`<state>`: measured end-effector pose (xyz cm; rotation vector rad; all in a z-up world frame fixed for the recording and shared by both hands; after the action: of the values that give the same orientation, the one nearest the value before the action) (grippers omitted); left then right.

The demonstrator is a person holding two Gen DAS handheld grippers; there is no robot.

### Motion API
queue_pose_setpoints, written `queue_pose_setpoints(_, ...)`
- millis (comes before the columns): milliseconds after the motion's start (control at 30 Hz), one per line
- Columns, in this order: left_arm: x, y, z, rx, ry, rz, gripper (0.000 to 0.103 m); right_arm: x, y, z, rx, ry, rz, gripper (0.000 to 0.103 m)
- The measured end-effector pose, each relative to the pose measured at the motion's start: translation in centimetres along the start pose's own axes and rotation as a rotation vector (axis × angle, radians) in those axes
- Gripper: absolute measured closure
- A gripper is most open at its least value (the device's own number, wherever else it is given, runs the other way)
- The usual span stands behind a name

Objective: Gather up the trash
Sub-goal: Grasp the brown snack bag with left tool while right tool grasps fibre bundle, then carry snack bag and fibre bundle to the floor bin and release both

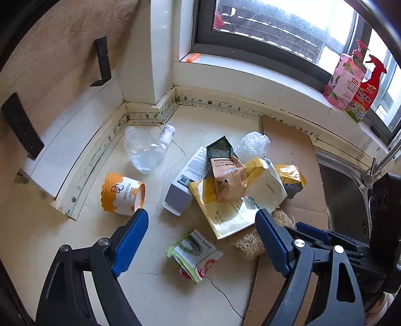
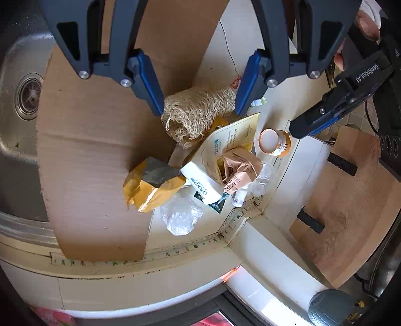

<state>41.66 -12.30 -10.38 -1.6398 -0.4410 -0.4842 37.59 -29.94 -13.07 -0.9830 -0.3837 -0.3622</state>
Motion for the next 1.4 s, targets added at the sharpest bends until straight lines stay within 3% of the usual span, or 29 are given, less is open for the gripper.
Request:
queue_pose_setpoints(133, 1.7, 1.9, -1.3, 0.005, 0.028, 0.015, 0.017, 0.5, 1.4, -0.4, 0.037, 0.009, 0.02, 0.049)
queue_pose_setpoints(300, 3.5, 4.2, -2.5, -0.009, 0.014, 0.039, 0.017, 0.5, 2.7, -0.6, 0.093, 0.013, 0.063, 0.072)
queue_pose_setpoints(400, 4.1, 5.6, -2.8, -0.01, -0.004, 0.062, 0.021, 0.4, 2.8, -0.6, 0.109, 0.013, 0.065, 0.073)
queue_pose_setpoints(533, 4.3, 7.6, -2.8, -0.009, -0.023, 0.113, 0.041, 0.1, 2.6, -0.7, 0.132, 0.019, 0.066, 0.075)
queue_pose_setpoints(600, 4.2, 8.3, -2.6, -0.018, -0.041, 0.132, 0.054, 0.0, 2.6, -0.7, 0.139, 0.02, 0.064, 0.077)
queue_pose_setpoints(633, 4.1, 8.6, -2.4, -0.024, -0.053, 0.139, 0.065, -0.1, 2.5, -0.8, 0.143, 0.021, 0.065, 0.078)
queue_pose_setpoints(767, 4.1, 8.3, -1.8, -0.047, -0.093, 0.11, 0.065, -0.6, 2.0, -0.7, 0.151, 0.012, 0.054, 0.082)
queue_pose_setpoints(1100, 2.7, 1.9, -1.0, -0.021, -0.068, -0.001, 0.066, -2.0, -0.5, 0.2, 0.164, -0.002, -0.002, 0.085)
queue_pose_setpoints(1400, -2.8, -7.8, 2.4, -0.015, -0.036, -0.063, 0.065, -6.1, -4.3, 3.8, 0.154, -0.039, -0.054, 0.085)
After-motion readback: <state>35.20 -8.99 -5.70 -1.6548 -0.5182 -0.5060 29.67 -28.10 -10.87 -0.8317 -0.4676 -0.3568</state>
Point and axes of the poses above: each gripper's, at about its wrist camera, not at the fingertips, and y roughly the way its jaws point, z to its left, x to its top, the point moved 3 cm from there along y, roughly the way its jaws point, and after that the axes turned 2 degrees about -y, right-handed, at the moved point
